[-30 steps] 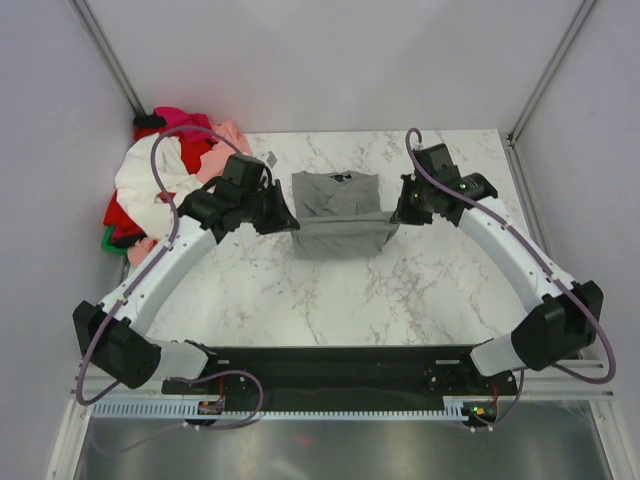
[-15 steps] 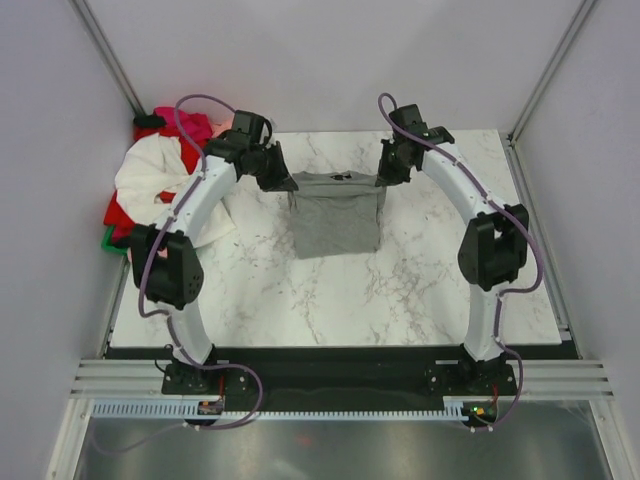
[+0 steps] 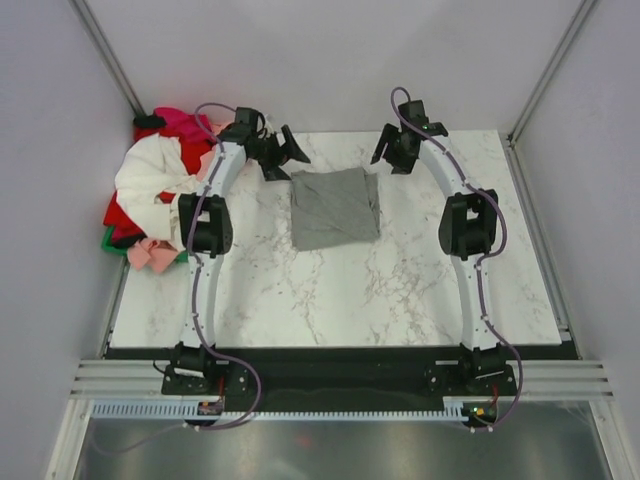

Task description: Fold and stack the t-shirts

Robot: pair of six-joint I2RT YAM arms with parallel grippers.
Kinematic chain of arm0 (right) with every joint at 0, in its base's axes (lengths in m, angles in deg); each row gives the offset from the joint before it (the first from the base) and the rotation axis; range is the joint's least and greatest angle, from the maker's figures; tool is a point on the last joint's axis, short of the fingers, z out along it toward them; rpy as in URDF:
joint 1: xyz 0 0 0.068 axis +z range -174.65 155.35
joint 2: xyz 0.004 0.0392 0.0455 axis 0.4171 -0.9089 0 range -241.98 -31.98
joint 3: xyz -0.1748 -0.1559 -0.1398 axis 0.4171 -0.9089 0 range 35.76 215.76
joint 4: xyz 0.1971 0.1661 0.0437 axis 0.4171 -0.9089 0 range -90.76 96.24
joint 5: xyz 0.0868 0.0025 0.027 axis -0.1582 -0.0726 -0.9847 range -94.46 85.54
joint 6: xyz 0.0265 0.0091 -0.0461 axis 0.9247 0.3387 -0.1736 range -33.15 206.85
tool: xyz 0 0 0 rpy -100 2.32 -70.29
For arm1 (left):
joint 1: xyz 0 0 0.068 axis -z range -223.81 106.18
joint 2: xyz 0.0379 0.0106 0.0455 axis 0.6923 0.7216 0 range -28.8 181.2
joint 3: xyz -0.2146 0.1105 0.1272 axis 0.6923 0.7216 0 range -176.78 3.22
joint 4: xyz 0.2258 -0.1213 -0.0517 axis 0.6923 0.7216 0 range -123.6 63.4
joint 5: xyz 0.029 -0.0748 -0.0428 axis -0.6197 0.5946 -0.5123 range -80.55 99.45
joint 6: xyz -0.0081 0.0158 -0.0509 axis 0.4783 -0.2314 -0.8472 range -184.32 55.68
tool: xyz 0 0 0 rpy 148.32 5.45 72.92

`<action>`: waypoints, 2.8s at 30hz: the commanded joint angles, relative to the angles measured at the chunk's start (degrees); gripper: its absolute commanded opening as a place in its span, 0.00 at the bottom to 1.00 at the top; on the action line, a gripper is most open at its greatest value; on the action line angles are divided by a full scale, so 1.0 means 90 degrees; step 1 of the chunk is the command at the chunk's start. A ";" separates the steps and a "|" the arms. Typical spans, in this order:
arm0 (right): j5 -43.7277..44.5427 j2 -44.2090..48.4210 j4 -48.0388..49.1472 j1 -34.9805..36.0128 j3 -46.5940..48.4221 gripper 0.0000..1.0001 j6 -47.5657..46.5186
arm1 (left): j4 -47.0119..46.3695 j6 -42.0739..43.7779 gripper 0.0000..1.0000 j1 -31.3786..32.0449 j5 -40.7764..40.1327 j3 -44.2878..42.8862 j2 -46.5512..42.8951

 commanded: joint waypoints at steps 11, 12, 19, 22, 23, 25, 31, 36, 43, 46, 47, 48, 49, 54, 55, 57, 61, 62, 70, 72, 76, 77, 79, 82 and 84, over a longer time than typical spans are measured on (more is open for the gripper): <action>-0.0902 0.2517 0.2039 0.0250 -0.3555 0.84 -0.0225 | -0.0909 0.0675 0.94 0.0035 -0.0425 0.5342 -0.3946; -0.1174 0.2313 0.2068 0.0221 -0.3487 0.93 -0.0255 | -0.0997 0.0705 0.95 0.0065 -0.0454 0.5697 -0.4461; -0.1508 0.1365 0.2088 0.0006 -0.2823 0.98 -0.0440 | -0.1427 0.0890 0.95 0.0114 -0.0747 0.8003 -0.6232; -0.1937 0.0984 0.2176 0.0006 -0.2628 0.98 -0.0616 | -0.1866 0.0842 0.95 0.0143 -0.0650 0.8950 -0.6856; -0.2102 0.0877 0.2166 0.0015 -0.2579 0.97 -0.0626 | -0.2418 0.0745 0.95 0.0143 -0.0543 0.9533 -0.7023; -0.2250 0.0632 0.2157 0.0025 -0.2529 0.93 -0.0675 | -0.2832 0.0627 0.94 0.0143 -0.0377 1.0286 -0.7267; -0.2328 0.0378 0.2137 0.0103 -0.2666 0.69 -0.0812 | -0.4580 -0.0046 0.89 0.0201 -0.0172 1.1704 -0.7581; -0.2183 0.0299 0.2166 0.0143 -0.2676 0.26 -0.0890 | -0.5489 -0.0311 0.85 0.0445 -0.0560 1.2292 -0.7815; -0.1217 0.0553 0.1659 -0.0218 -0.2364 0.00 -0.1612 | -0.6242 -0.0379 0.70 0.0660 -0.1049 1.2848 -0.7952; -0.0807 0.0670 0.1415 -0.0540 -0.2101 0.00 -0.2069 | -0.6310 -0.0418 0.61 0.0680 -0.1166 1.2849 -0.7807; -0.0622 0.0661 0.1192 -0.0628 -0.1964 0.00 -0.2275 | -0.6311 -0.0457 0.60 0.0680 -0.1206 1.2830 -0.7757; -0.0252 0.0622 0.1093 -0.0658 -0.1837 0.00 -0.2460 | -0.6301 -0.0467 0.60 0.0690 -0.1235 1.2810 -0.7718; -0.0046 0.0583 0.1015 -0.0678 -0.1575 0.00 -0.2810 | -0.6291 -0.0486 0.61 0.0700 -0.1313 1.2781 -0.7679; 0.1077 0.0163 0.0799 -0.0726 -0.0841 0.00 -0.3798 | -0.6369 -0.0467 0.65 0.0729 -0.1255 1.2732 -0.7494; 0.1244 0.0105 0.0789 -0.0765 -0.0617 0.00 -0.3897 | -0.6369 -0.0457 0.66 0.0739 -0.1236 1.2684 -0.7455; 0.1808 -0.0071 0.0838 -0.0814 -0.0401 0.00 -0.4132 | -0.6379 -0.0457 0.67 0.0739 -0.1197 1.2644 -0.7347; 0.2407 -0.0120 0.1393 -0.1126 -0.0215 0.00 -0.4172 | -0.6379 -0.0428 0.67 0.0739 -0.1128 1.2547 -0.7200; 0.2475 -0.0091 0.1665 -0.1185 -0.0205 0.00 -0.4152 | -0.6379 -0.0428 0.67 0.0729 -0.1118 1.2537 -0.7181; 0.2749 -0.0198 0.3034 -0.1635 -0.0050 0.00 -0.4355 | -0.6291 -0.0408 0.67 0.0739 -0.1138 1.2439 -0.7054; 0.2924 -0.0354 0.3376 -0.1664 0.0039 0.00 -0.4522 | -0.6291 -0.0418 0.67 0.0729 -0.1138 1.2429 -0.7035; 0.3052 -0.0482 0.3904 -0.1722 0.0147 0.00 -0.4864 | -0.6281 -0.0399 0.68 0.0739 -0.1128 1.2390 -0.6985; 0.3033 -0.0491 0.4127 -0.1732 0.0147 0.00 -0.4894 | -0.6281 -0.0399 0.68 0.0739 -0.1128 1.2390 -0.6976; 0.3052 -0.0530 0.4314 -0.1742 0.0166 0.00 -0.4942 | -0.6281 -0.0399 0.67 0.0739 -0.1128 1.2380 -0.6966; 0.3285 -0.0609 0.4665 -0.1752 0.0186 0.00 -0.5167 | -0.6281 -0.0389 0.67 0.0739 -0.1118 1.2371 -0.6966; 0.3432 -0.0657 0.4871 -0.1762 0.0186 0.09 -0.5361 | -0.6281 -0.0389 0.68 0.0739 -0.1108 1.2370 -0.6966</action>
